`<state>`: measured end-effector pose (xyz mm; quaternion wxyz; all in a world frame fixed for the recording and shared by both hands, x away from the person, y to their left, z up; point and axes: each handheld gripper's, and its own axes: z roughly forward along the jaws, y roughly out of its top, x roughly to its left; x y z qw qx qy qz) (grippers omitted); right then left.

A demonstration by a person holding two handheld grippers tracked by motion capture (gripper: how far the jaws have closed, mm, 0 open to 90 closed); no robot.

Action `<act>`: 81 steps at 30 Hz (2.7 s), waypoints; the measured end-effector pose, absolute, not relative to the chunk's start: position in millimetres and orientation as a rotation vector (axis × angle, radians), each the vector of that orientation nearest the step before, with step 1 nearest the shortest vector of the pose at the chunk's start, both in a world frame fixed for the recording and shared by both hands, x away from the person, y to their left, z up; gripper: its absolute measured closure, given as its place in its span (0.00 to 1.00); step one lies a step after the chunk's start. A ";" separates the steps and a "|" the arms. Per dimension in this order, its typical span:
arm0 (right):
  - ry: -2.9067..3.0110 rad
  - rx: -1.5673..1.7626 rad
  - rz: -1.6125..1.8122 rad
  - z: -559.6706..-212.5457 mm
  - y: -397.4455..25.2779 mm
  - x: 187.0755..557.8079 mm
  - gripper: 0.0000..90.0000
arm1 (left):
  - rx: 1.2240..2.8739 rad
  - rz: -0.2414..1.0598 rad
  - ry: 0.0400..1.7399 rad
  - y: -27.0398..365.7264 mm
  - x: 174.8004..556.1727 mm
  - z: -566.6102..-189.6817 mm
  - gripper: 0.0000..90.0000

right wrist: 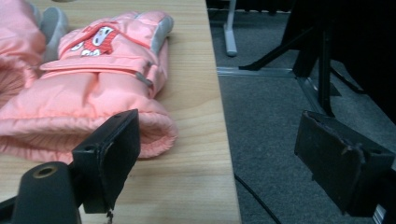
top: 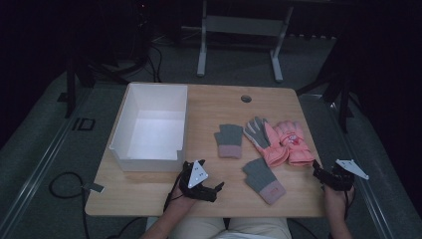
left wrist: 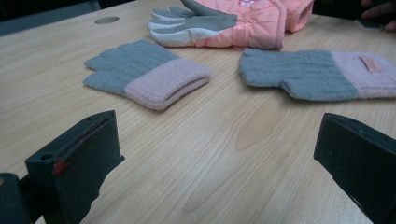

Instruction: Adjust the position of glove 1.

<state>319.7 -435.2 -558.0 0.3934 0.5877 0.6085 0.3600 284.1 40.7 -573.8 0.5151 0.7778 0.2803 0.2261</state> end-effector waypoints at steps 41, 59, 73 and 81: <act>1.649 1.657 0.824 -528.8 -436.9 342.9 0.15 | 1.857 0.552 0.667 41.9 282.0 -573.8 0.00; 1.686 1.440 0.913 -455.9 -393.1 373.5 0.14 | 1.863 0.551 0.668 40.9 281.9 -573.9 0.00; 1.909 1.308 1.150 -427.1 -330.8 393.1 0.16 | 1.877 0.570 0.653 39.1 280.5 -574.0 0.00; 2.076 1.156 1.133 -442.0 -276.5 405.2 0.26 | 1.879 0.568 0.645 39.0 280.3 -574.0 0.00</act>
